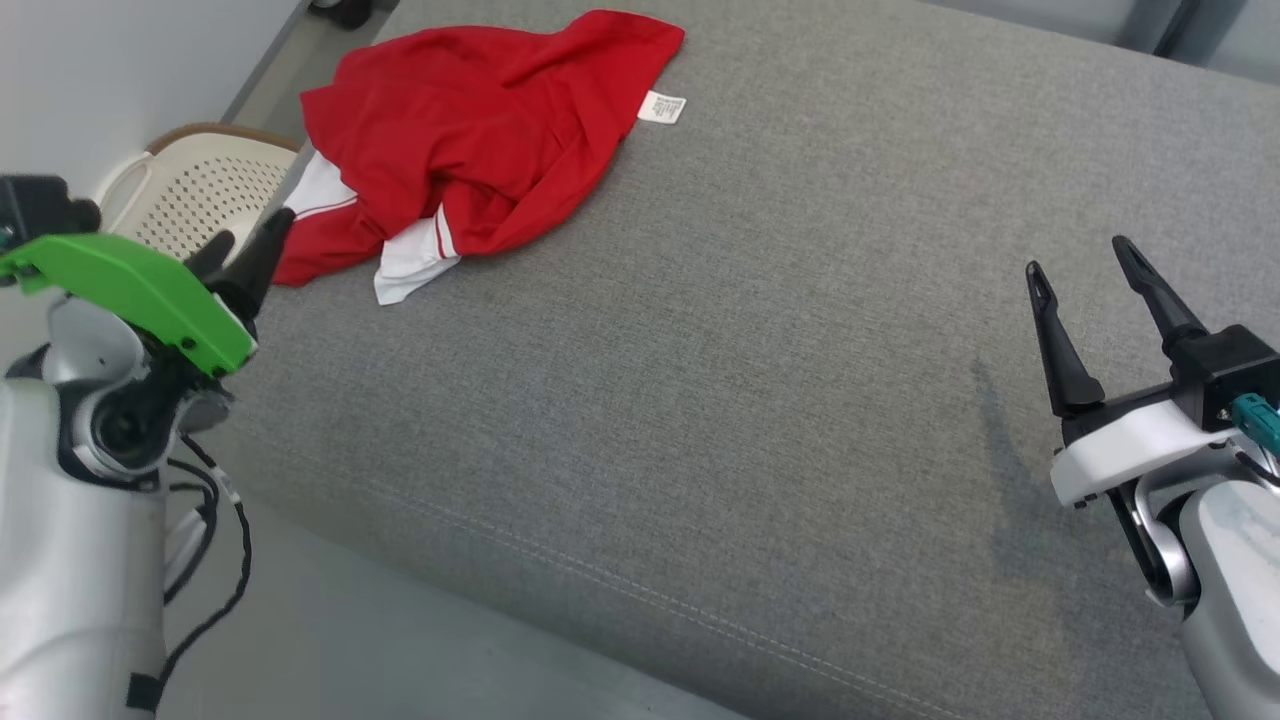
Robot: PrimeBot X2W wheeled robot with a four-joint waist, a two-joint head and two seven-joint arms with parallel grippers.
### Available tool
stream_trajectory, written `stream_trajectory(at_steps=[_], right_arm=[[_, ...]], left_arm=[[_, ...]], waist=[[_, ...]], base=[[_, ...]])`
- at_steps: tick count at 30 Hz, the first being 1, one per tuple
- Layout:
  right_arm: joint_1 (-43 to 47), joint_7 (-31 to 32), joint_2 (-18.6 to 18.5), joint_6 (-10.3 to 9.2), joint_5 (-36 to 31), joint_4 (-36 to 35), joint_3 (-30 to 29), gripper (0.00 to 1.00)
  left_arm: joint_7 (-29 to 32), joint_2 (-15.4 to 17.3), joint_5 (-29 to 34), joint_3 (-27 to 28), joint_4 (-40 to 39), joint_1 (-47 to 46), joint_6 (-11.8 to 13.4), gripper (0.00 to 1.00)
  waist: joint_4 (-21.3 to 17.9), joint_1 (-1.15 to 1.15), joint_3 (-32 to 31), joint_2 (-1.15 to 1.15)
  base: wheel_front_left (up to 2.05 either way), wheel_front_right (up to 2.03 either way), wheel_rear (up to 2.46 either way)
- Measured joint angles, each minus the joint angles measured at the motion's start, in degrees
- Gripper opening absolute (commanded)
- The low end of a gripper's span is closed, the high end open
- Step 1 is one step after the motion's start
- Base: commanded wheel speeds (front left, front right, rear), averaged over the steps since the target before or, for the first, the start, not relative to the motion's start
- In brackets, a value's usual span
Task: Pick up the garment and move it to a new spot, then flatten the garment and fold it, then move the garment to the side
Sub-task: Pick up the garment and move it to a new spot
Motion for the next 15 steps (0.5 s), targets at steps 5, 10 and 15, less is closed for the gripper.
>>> stream_trajectory(at_steps=[5,10,15], right_arm=[[-2.79,1.32,-1.03,0.66,-0.66,-2.49,0.59,1.00],[-5.21,2.92,-2.61,1.62,-1.42,-5.34,0.71,1.00],[-7.93,4.74,-4.50,2.04,-2.47,-8.73,0.24,1.00]], left_arm=[[5.02,0.96,-2.50,3.85,2.38,-6.94,3.92,1.00],[7.99,2.36,-3.46,6.67,4.59,-11.07,6.90,1.00],[9.87,3.64,-5.19,9.15,6.95,-13.68,8.65,1.00]], waist=[[-1.82,0.00,3.75,0.00],[-4.14,0.00,7.48,0.00],[-6.54,0.00,11.38,0.00]], base=[[0.00,0.00,0.00],[0.00,0.00,0.00],[0.00,0.00,0.00]])
